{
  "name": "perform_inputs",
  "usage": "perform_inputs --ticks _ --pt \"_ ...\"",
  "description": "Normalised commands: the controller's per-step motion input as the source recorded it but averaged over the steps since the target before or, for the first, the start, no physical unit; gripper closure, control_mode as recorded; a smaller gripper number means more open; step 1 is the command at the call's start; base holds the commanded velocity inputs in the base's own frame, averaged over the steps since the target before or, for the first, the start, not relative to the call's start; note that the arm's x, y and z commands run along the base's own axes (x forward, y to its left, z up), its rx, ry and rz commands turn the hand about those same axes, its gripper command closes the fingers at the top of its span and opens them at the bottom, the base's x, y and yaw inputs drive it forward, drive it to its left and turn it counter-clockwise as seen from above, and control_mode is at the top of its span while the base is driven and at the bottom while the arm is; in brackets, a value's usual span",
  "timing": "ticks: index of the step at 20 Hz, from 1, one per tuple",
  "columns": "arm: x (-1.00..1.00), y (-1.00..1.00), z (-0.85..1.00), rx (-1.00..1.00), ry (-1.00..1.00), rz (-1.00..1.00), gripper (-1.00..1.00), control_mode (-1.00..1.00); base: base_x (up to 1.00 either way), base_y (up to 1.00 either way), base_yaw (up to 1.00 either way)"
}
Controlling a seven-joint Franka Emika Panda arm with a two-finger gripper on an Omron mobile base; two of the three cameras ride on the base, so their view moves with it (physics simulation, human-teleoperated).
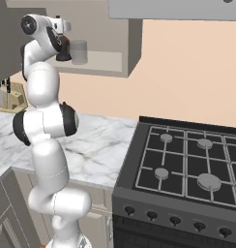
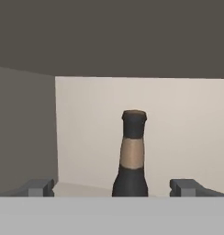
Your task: There is a bowl on the dining counter. Grab a lemon wedge from the fridge and place it in the bowl. Then get the liquor bottle and glass cup from the cabinet and place them next to the bowl.
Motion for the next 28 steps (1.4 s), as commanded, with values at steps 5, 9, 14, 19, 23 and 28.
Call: perform_inputs --ticks 5,9,14,19,23,28 --pt "0.04 -0.04 -0.03 0.0 0.0 0.0 -1.0 -1.0 0.0 0.0 0.0" --pt "0.12 0.0 0.0 0.0 0.0 0.0 -1.0 -1.0 0.0 0.0 0.0" --pt "0.17 0.0 0.0 0.0 0.0 0.0 -1.0 -1.0 0.0 0.0 0.0" --pt "0.12 0.0 0.0 0.0 0.0 0.0 -1.0 -1.0 0.0 0.0 0.0" --pt "0.12 0.0 -0.02 0.0 0.0 0.0 1.0 -1.0 0.0 0.0 0.0" --pt "0.08 0.0 -0.02 0.0 0.0 0.0 1.0 -1.0 0.0 0.0 0.0"
